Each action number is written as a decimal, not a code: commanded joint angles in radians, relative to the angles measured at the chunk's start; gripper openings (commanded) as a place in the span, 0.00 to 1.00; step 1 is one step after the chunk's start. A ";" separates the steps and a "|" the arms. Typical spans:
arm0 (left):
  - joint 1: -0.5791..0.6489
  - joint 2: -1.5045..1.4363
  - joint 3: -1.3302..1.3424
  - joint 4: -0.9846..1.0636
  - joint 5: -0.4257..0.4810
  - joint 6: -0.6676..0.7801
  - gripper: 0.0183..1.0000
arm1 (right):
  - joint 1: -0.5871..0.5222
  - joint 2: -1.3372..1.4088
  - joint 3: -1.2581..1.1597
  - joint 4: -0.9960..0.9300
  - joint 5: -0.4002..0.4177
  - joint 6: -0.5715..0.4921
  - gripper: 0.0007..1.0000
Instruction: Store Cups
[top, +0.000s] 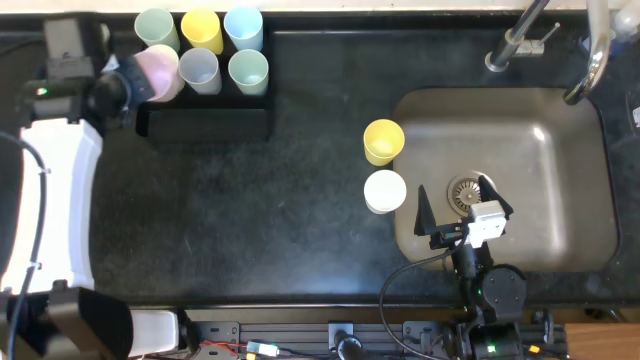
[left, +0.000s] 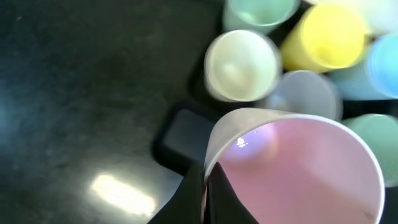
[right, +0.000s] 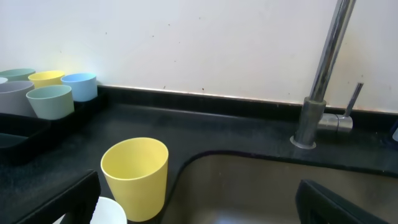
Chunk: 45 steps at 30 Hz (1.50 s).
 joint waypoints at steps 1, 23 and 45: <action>0.063 0.007 -0.087 0.037 0.047 0.110 0.02 | 0.005 -0.011 -0.013 0.005 0.005 0.004 0.99; 0.074 0.180 -0.120 0.146 0.056 0.284 0.02 | 0.005 -0.011 -0.013 0.005 0.005 0.004 1.00; -0.153 -0.024 0.140 -0.107 -0.062 0.077 0.90 | 0.005 -0.011 -0.013 0.005 0.005 0.004 1.00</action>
